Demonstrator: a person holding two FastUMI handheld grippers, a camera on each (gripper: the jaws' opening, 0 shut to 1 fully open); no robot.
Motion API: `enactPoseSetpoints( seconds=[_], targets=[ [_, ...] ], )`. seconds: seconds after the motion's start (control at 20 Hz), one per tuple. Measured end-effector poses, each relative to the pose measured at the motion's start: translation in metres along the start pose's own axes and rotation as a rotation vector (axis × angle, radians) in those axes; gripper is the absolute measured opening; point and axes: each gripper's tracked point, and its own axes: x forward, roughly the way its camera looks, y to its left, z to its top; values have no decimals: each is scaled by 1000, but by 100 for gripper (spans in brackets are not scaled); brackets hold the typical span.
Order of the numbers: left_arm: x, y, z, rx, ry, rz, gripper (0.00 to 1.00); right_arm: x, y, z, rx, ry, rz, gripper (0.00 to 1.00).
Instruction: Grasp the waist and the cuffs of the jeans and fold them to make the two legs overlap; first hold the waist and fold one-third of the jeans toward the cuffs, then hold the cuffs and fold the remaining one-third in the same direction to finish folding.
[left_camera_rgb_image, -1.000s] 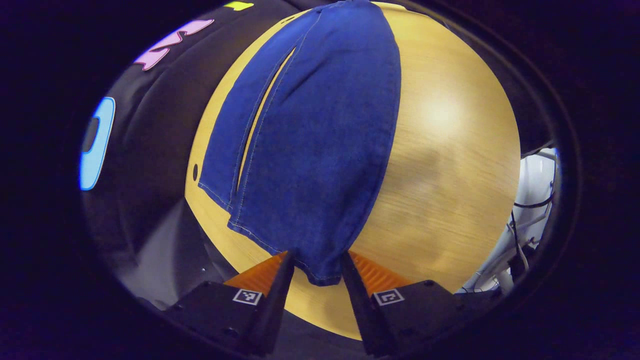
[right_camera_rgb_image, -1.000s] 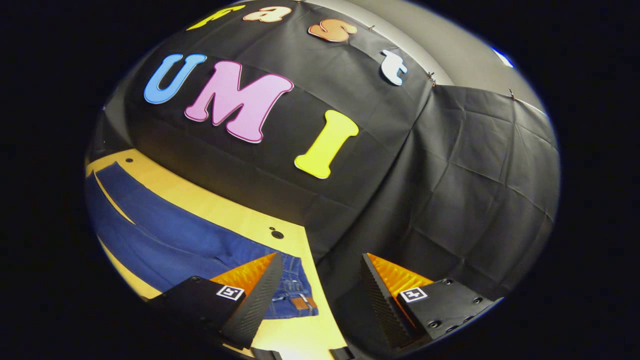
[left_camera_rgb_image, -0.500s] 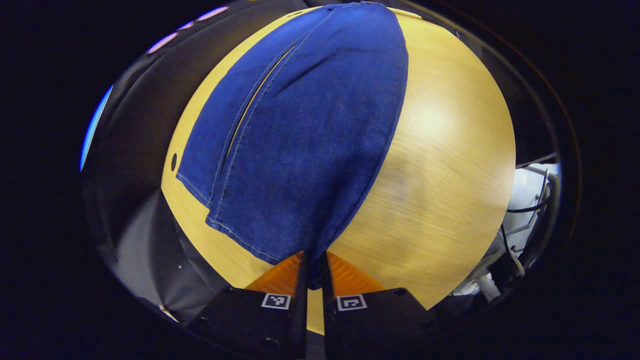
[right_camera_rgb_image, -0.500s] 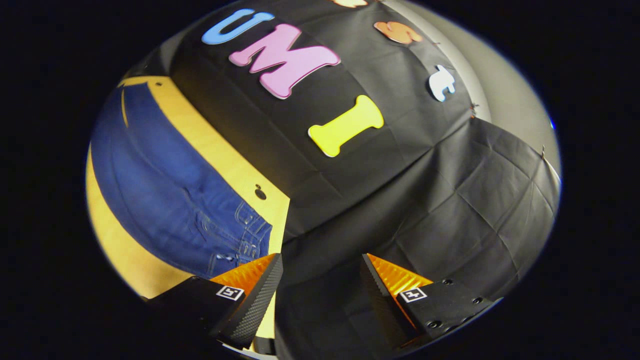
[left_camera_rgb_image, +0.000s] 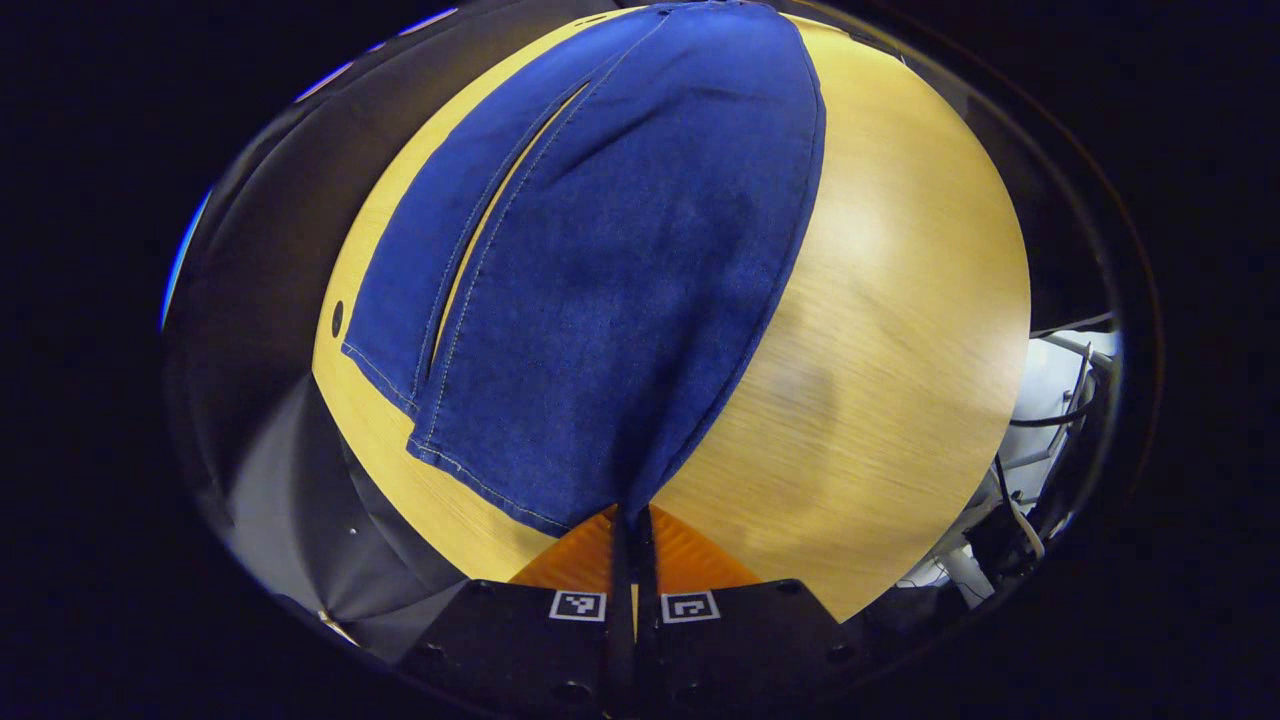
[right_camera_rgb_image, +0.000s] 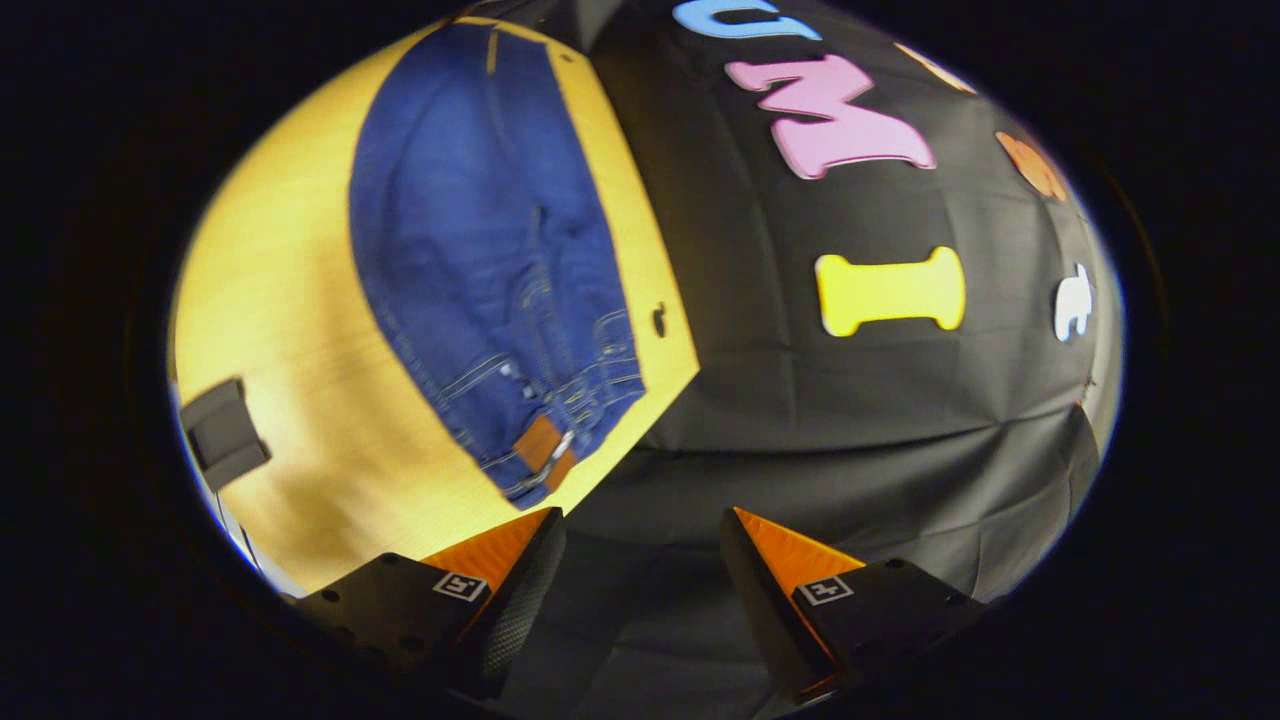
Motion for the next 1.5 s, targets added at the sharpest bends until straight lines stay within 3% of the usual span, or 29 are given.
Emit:
enactPoseSetpoints(
  seconds=[0.1, 0.15, 0.3, 0.5, 0.7, 0.75, 0.85, 0.9, 0.95, 1.0, 1.05, 1.2, 1.25, 1.35, 1.5],
  targets=[
    [-1, -1, 0, -11, 6, -4, 1, 12, 26, 5, -94, -22, 84, 96],
    [-1, -1, 0, -19, 9, -5, 6, 17, 38, 10, -142, -41, 117, 96],
    [-1, 0, 0, -17, 19, 5, 6, 36, 60, 20, -232, -66, 164, 96],
    [-1, 0, 2, -124, 26, 23, 6, 73, 66, 9, -270, 1, 178, 96],
    [-2, -1, 4, -102, 27, 50, 6, 85, 68, 17, -274, -12, 180, 89],
    [-1, 0, 3, -108, 31, 53, 6, 90, 73, 18, -274, -10, 198, 84],
    [1, 1, 3, -147, 41, 57, 6, 96, 74, 16, -263, 6, 220, 49],
    [2, 1, 3, -166, 47, 57, 6, 97, 79, 15, -242, 26, 234, 48],
    [0, 0, 4, -175, 53, 57, 6, 97, 78, 18, -216, 32, 245, 20],
    [-1, -1, 5, -173, 60, 53, 6, 100, 79, 18, -174, 43, 275, 21],
    [0, 1, 5, -174, 65, 46, 6, 100, 79, 18, -126, 63, 315, 12],
    [-3, -6, 10, -241, 53, -30, 6, 101, 66, 21, -80, 73, 363, 12],
    [-6, -8, 13, -288, 40, -66, 2, 99, 61, 22, -71, 79, 364, 12],
    [-10, -10, 20, -376, 12, -108, 6, 96, 45, 27, -5, 85, 343, 12],
    [-22, 3, 28, -400, -20, -151, 6, 96, 13, 41, 123, 79, 290, 12]
  ],
)
